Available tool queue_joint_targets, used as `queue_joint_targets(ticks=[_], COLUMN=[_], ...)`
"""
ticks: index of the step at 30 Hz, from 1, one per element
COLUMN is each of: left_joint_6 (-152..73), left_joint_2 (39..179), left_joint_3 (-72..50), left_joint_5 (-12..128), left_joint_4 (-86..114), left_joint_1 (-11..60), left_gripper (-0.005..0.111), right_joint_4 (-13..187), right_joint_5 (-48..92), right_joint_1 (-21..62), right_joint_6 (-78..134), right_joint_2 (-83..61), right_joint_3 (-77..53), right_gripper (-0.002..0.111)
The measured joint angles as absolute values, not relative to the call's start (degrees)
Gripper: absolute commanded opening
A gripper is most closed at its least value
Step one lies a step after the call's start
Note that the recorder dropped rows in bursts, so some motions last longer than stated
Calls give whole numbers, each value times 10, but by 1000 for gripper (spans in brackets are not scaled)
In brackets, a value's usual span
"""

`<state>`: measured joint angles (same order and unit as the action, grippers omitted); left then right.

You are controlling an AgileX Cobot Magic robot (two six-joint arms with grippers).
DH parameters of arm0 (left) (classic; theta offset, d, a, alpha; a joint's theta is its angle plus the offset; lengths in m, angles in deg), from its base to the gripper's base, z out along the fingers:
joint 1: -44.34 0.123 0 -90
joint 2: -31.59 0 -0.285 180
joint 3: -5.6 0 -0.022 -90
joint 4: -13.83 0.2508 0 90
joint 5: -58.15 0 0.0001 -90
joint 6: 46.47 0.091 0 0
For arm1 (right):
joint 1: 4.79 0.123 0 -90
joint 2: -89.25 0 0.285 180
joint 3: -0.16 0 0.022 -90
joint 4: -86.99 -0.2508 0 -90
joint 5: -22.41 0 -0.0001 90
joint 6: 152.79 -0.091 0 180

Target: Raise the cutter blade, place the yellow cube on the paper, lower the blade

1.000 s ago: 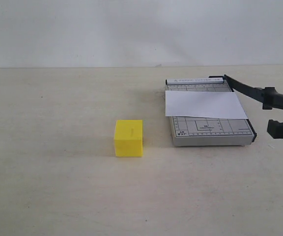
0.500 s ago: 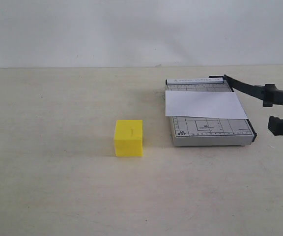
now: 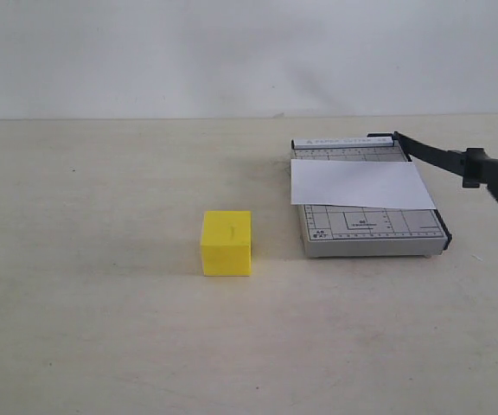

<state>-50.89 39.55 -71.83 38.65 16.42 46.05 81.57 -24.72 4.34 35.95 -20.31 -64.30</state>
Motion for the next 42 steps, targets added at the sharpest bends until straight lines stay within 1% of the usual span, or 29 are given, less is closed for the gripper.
queue_joint_targets(ticks=[4,6,7,9,12,13,19,22,25,29,35,38,42], left_joint_6=[-509,-509,-509,-509,-509,-509,-509,-509,-509,-520,-566,-569,-564], left_joint_2=[396,396,396,396,396,396,396,396,396,396,396,396,396], left_joint_3=[-718,-718,-718,-718,-718,-718,-718,-718,-718,-718,-718,-718,-718], left_joint_5=[386,386,386,386,386,386,386,386,393,434,521,543,608], left_joint_4=[164,164,164,164,164,164,164,164,161,106,-64,-90,-104], left_joint_1=[461,461,461,461,461,461,461,461,461,461,461,461,461], left_gripper=[4,4,4,4,4,4,4,4,4,4,4,4,4], right_joint_4=[816,816,816,816,816,816,816,816,816,816,816,816,816], right_joint_5=[-231,-202,-185,-136,-49,-24,175,291,356,372,375,375,375], right_joint_1=[43,43,43,43,43,43,43,43,43,43,43,43,43], right_joint_6=[360,360,360,363,369,371,371,371,371,371,371,371,371], right_joint_2=[-290,-341,-361,-411,-479,-496,-583,-594,-595,-593,-593,-593,-593], right_joint_3=[-640,-639,-639,-639,-639,-639,-639,-639,-640,-640,-640,-640,-640], right_gripper=[42,41,39,29,5,0,0,0,0,0,0,0,0])
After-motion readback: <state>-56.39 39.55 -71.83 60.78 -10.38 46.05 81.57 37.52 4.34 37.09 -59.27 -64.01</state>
